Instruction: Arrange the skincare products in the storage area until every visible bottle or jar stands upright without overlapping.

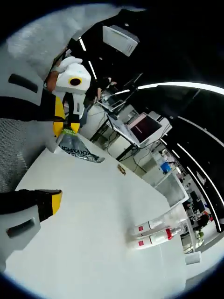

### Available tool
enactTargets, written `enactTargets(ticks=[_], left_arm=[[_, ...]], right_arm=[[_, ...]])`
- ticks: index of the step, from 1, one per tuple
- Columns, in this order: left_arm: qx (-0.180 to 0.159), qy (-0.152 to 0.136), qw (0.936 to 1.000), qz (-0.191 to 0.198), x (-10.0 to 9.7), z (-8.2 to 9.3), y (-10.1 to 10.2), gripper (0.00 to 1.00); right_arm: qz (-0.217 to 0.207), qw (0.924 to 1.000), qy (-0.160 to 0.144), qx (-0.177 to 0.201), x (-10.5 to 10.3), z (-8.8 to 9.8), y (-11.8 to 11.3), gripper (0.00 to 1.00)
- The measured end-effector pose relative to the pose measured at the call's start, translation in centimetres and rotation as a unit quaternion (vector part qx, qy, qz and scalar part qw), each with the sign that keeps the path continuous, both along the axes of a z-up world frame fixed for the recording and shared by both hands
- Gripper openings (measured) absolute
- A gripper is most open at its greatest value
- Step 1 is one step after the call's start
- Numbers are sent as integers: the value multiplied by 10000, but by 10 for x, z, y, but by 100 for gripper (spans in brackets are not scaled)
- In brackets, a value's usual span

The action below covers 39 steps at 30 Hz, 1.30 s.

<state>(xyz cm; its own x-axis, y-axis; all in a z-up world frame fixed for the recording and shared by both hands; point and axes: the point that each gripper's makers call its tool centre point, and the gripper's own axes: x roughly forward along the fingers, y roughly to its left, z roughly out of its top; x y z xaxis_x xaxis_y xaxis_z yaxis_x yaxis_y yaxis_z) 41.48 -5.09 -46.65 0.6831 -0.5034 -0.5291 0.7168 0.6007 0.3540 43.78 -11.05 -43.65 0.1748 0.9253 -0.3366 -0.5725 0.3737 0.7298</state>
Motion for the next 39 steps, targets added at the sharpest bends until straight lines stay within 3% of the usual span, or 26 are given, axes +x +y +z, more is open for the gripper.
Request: enactTargets(ticks=[5, 8, 10, 12, 19, 23, 24, 27, 34, 37, 39], left_arm=[[137, -112, 9995, -254, -4, -1, -7, 6], [140, -262, 9990, -326, -3, 4, -9, 6], [123, -397, 9984, -373, -3, 9, -10, 6], [102, -472, 9978, -443, -3, 12, -13, 6], [100, -539, 9965, -626, -6, 10, -19, 8], [-94, -435, 9975, -544, -3, 3, -20, 21], [-257, -396, 9976, -512, -3, 6, -22, 21], [-318, -325, 9979, -451, -5, 9, -21, 20], [-592, -112, 9982, -21, 0, 15, -12, 24], [-680, -167, 9975, 78, 3, 17, -9, 31], [-799, -120, 9965, 206, 5, 18, -6, 38]], right_arm=[[71, 9971, 532, 533, -2, 14, 15, 31], [166, 9957, 780, 479, -6, 9, 21, 28], [433, 9955, 781, 306, -14, 3, 23, 20], [498, 9961, 683, 245, -16, 1, 25, 17], [571, 9950, 797, 178, -20, -1, 19, 6], [639, 9970, 439, 78, -20, 5, 15, 0], [550, 9982, 202, -98, -14, 1, 12, 0], [739, 9970, 244, -37, -18, 4, 13, 0], [816, 9960, -226, -291, -7, 6, 3, 0], [915, 9937, -409, -510, -3, 3, 0, 0], [1195, 9879, -662, -739, -5, 1, -3, 0]])
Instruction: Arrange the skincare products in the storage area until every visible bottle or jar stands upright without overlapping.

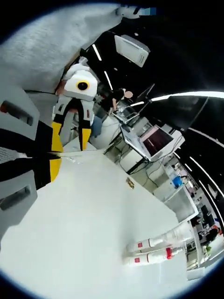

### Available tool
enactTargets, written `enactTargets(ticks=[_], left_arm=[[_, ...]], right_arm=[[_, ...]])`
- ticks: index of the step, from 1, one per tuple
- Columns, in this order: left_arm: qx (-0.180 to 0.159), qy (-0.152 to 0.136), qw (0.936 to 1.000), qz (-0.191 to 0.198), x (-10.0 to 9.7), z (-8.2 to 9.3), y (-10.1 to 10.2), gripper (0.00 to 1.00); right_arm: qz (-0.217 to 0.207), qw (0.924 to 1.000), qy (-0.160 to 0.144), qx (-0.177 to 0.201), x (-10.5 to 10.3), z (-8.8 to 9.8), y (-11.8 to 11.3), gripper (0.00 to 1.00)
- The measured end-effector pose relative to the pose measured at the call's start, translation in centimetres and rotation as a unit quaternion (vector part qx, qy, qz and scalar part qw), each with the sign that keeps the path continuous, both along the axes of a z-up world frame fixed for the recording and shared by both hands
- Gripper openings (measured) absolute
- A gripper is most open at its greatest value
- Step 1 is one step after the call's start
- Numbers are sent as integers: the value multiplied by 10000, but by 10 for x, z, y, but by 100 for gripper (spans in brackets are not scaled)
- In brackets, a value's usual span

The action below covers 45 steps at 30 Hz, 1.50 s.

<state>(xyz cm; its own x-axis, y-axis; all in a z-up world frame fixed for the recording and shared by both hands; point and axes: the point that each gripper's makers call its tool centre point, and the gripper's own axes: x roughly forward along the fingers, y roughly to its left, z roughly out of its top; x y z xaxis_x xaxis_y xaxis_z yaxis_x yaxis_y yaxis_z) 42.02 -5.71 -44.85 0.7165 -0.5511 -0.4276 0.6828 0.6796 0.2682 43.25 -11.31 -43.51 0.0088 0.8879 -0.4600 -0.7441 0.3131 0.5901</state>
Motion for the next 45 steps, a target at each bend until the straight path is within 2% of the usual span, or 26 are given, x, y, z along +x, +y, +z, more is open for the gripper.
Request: enactTargets(ticks=[2, 4, 6, 9, 10, 12, 13, 16, 18, 19, 21, 23, 24, 25, 26, 31, 32, 35, 36, 37, 40, 41, 43, 45], left_arm=[[-173, 156, 9997, 104, 1, -2, 0, 48], [-284, 178, 9994, 72, 0, 1, -4, 52], [-241, 187, 9995, -20, -3, -1, -6, 51], [-303, 359, 9988, -127, -8, -4, -12, 46], [-340, 445, 9982, -192, -10, -5, -14, 42], [-314, 600, 9971, -342, -16, -9, -18, 35], [-309, 687, 9964, -380, -18, -11, -19, 31], [-132, 703, 9961, -522, -22, -16, -21, 23], [-103, 731, 9957, -553, -24, -18, -22, 20], [-78, 731, 9957, -563, -24, -18, -22, 20], [-96, 773, 9956, -528, -23, -18, -21, 17], [-206, 1034, 9931, -516, -27, -21, -21, 8], [-171, 1104, 9920, -597, -30, -22, -22, 4], [-126, 1060, 9922, -636, -31, -22, -23, 2], [79, 904, 9928, -781, -32, -23, -23, 1], [-25, 1085, 9915, -723, -34, -25, -23, 0], [-99, 1142, 9911, -681, -33, -24, -23, 0], [-638, 1726, 9814, -544, -38, -24, -24, 0], [-743, 1760, 9802, -527, -38, -22, -24, 0], [-914, 1763, 9787, -520, -36, -18, -25, 0], [-1131, 1848, 9752, -458, -35, -13, -24, 0], [-1192, 1884, 9738, -454, -35, -12, -24, 0], [-1334, 1943, 9709, -427, -35, -10, -24, 0], [-1578, 2067, 9644, -477, -37, -5, -27, 0]], right_arm=[[249, 9995, -123, -141, -5, -1, 0, 0], [667, 9965, -385, -324, -12, -1, 1, 0], [1254, 9867, -845, -593, -22, -3, 2, 0], [2318, 9529, -1641, -1063, -38, -10, 1, 0], [2736, 9335, -1971, -1221, -44, -14, 0, 0], [3145, 9102, -2332, -1351, -49, -16, 3, 0], [3161, 9073, -2417, -1361, -49, -14, 6, 0], [3065, 9121, -2457, -1172, -45, -4, 15, 0], [3054, 9125, -2507, -1058, -45, 3, 19, 0], [3146, 9086, -2569, -975, -47, 9, 23, 0], [3349, 8932, -2805, -1066, -47, 10, 23, 0], [3390, 8912, -2795, -1129, -48, 10, 22, 0], [3411, 8874, -2877, -1153, -46, 9, 22, 0], [3418, 8883, -2850, -1131, -46, 8, 22, 0], [3384, 8920, -2780, -1120, -46, 7, 22, 0], [3209, 9039, -2614, -1083, -45, 4, 19, 0], [3176, 9051, -2619, -1065, -44, 4, 19, 0], [2985, 9101, -2681, -1037, -37, 3, 16, 2], [2888, 9130, -2690, -1030, -33, 4, 16, 5], [2708, 9205, -2629, -1011, -28, 5, 14, 7], [2203, 9432, -2357, -791, -15, 9, 12, 17], [1919, 9551, -2168, -624, -10, 10, 10, 21], [1463, 9735, -1726, -335, -4, 10, 5, 26], [1145, 9832, -1418, -112, -1, 9, 1, 29]])
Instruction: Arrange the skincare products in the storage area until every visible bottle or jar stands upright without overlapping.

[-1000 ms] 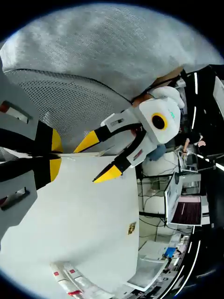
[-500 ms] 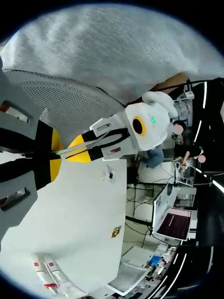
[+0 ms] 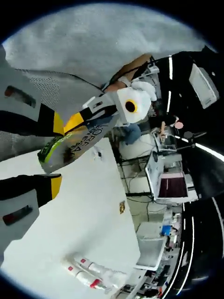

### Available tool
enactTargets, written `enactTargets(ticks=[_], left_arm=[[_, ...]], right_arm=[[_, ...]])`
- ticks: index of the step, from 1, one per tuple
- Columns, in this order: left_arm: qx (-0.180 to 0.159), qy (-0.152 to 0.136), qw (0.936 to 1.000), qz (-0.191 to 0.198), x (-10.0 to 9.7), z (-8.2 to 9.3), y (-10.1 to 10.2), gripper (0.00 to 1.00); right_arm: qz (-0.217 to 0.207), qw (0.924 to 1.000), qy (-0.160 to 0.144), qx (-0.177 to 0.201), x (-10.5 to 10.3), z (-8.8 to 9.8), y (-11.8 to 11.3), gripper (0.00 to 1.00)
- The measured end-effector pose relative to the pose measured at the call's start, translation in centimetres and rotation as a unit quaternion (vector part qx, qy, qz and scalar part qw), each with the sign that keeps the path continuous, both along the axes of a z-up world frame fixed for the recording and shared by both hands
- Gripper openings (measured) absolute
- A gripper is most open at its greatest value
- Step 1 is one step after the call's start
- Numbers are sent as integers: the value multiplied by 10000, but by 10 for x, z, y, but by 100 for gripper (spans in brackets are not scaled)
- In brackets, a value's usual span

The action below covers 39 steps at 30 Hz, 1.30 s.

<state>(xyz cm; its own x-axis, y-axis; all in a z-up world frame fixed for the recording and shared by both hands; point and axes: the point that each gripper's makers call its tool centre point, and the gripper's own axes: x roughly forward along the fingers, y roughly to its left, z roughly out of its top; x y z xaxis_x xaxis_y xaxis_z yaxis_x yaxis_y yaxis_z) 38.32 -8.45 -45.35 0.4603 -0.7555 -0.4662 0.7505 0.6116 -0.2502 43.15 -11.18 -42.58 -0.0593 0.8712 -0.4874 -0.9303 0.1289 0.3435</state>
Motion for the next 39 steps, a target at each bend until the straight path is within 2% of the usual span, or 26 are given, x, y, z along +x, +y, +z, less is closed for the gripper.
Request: enactTargets(ticks=[3, 5, 7, 10, 12, 15, 17, 18, 19, 20, 25, 29, 34, 37, 39], left_arm=[[-231, 1, 9997, -63, -1, 7, -3, 0], [-320, 42, 9995, -61, -1, 9, -3, 0], [-526, 126, 9985, -101, -3, 13, -5, 0], [-715, 194, 9971, -161, -6, 18, -8, 0], [-740, 232, 9969, -164, -6, 18, -8, 0], [-850, 428, 9954, -62, -5, 18, -5, 0], [-1004, 593, 9931, 109, -1, 18, -1, 0], [-1061, 653, 9921, 144, 0, 19, -1, 0], [-1271, 728, 9890, 216, 3, 23, 0, 0], [-1317, 737, 9883, 213, 3, 24, 1, 0], [-1547, 804, 9845, 207, 4, 30, 0, 1], [-1653, 703, 9833, 279, 7, 34, -1, 11], [-1795, 840, 9801, 135, 3, 36, -6, 16], [-2005, 1114, 9733, 136, 2, 38, -4, 12], [-2028, 1226, 9713, 189, 3, 37, -1, 7]], right_arm=[[-299, 9976, 515, 348, -7, -4, -2, 33], [-397, 9943, 894, 429, -15, -11, -1, 38], [-415, 9919, 1088, 498, -22, -13, 1, 38], [-379, 9907, 1175, 580, -29, -16, 5, 30], [-261, 9921, 1066, 603, -32, -17, 6, 16], [-302, 9910, 1170, 581, -32, -20, 4, 11], [-379, 9831, 1650, 700, -34, -15, 0, 2], [-427, 9750, 1985, 906, -36, -7, 0, 0], [-491, 9725, 2080, 925, -35, -6, 0, 0], [-499, 9655, 2331, 1048, -37, 0, -1, 0], [-642, 9442, 2915, 1395, -37, 12, 0, 0], [-810, 9284, 3182, 1743, -31, 23, -1, 0], [-717, 9286, 3140, 1843, -34, 33, 3, 0], [-761, 9274, 3128, 1904, -34, 34, 7, 0], [-821, 9286, 3080, 1902, -33, 33, 10, 0]])
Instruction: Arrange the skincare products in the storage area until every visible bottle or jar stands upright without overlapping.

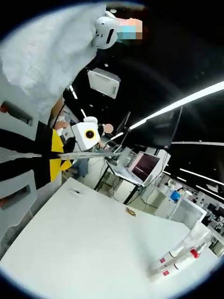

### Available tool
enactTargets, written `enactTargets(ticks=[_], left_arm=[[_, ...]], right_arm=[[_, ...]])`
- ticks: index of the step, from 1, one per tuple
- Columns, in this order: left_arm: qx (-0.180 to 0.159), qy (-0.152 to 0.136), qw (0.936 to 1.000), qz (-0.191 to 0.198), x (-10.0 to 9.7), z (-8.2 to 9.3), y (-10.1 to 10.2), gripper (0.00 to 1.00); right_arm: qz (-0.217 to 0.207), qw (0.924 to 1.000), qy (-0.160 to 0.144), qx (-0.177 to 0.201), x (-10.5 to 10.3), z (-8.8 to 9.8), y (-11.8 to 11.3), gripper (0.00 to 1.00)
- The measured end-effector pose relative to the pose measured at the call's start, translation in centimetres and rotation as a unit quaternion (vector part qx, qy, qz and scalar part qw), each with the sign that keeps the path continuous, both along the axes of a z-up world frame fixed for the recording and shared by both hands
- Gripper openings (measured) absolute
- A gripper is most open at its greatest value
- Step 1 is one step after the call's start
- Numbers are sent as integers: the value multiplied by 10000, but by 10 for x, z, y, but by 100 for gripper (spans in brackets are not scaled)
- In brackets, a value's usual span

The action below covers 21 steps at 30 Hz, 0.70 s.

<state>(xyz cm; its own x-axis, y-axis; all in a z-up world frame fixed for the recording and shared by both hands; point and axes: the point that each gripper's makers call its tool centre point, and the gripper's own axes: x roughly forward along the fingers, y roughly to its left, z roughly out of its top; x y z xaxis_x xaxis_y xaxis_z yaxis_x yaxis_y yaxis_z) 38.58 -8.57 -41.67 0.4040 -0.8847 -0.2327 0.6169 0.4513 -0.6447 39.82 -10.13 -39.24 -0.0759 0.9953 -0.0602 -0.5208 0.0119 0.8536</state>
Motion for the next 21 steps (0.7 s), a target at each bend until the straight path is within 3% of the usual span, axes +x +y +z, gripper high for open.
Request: enactTargets(ticks=[2, 9, 16, 19, 21], left_arm=[[-72, 83, 9999, -118, -4, 1, -1, 0], [-195, 476, 9987, -6, -3, -4, 2, 0], [-227, 859, 9960, 92, 0, -11, 6, 0], [-235, 954, 9951, 47, -3, -12, 5, 0], [-274, 998, 9946, 46, -4, -12, 7, 0]], right_arm=[[-4, 9997, -182, -175, 0, -5, 2, 0], [-180, 9969, -451, -612, 4, -17, 2, 0], [-419, 9809, -1341, -1348, 13, -33, 0, 3], [-356, 9783, -1480, -1404, 9, -34, 3, 4], [-358, 9816, -1398, -1248, 9, -31, 2, 0]])
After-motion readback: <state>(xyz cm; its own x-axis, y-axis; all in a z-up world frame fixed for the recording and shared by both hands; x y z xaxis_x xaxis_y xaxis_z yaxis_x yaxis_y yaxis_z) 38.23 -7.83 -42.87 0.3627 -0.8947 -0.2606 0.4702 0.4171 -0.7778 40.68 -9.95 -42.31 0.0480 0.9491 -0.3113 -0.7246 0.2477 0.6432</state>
